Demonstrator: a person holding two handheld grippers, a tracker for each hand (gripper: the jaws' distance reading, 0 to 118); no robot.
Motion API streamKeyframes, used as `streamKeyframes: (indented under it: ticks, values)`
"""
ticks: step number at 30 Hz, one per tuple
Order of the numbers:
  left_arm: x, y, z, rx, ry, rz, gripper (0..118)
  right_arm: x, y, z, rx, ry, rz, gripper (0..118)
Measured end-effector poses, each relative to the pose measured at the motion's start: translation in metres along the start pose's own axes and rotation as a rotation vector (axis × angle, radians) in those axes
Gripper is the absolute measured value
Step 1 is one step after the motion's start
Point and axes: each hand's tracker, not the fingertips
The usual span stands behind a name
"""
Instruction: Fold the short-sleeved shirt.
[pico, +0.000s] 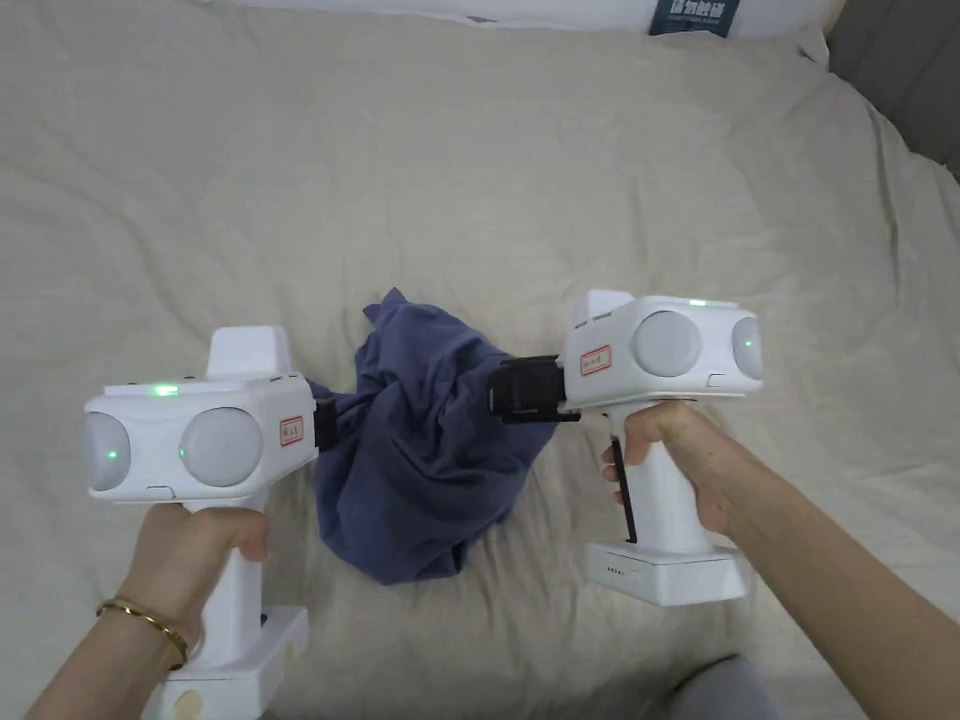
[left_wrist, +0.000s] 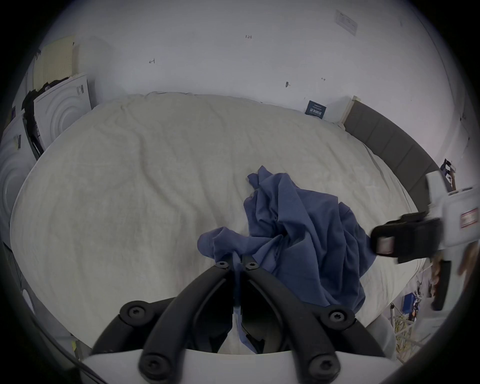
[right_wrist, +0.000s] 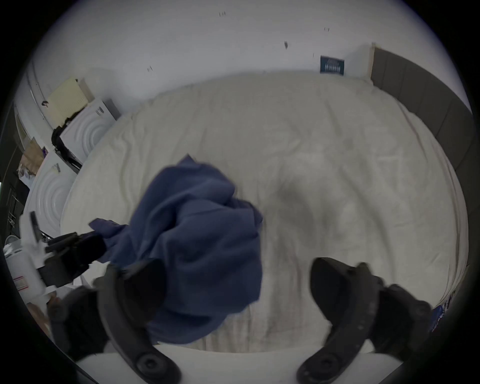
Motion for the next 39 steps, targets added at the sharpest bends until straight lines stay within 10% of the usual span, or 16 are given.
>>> streamKeyframes:
  ticks: [3, 4, 20, 39]
  values:
    - [-0.004, -0.001, -0.001, -0.007, -0.003, 0.022, 4, -0.002, -0.005, -0.012, -0.029, 0.03, -0.07, 22]
    - [-0.007, -0.001, -0.001, -0.008, -0.008, 0.037, 4, 0.004, -0.009, -0.01, -0.024, 0.038, -0.121, 9]
    - [-0.054, 0.096, 0.132, 0.328, -0.057, 0.236, 4, 0.066, 0.029, 0.231, 0.462, 0.104, -0.135, 7]
    - [-0.027, 0.392, 0.234, 0.732, 0.146, 0.129, 4, 0.049, 0.244, 0.388, 0.827, -0.179, -0.071, 8]
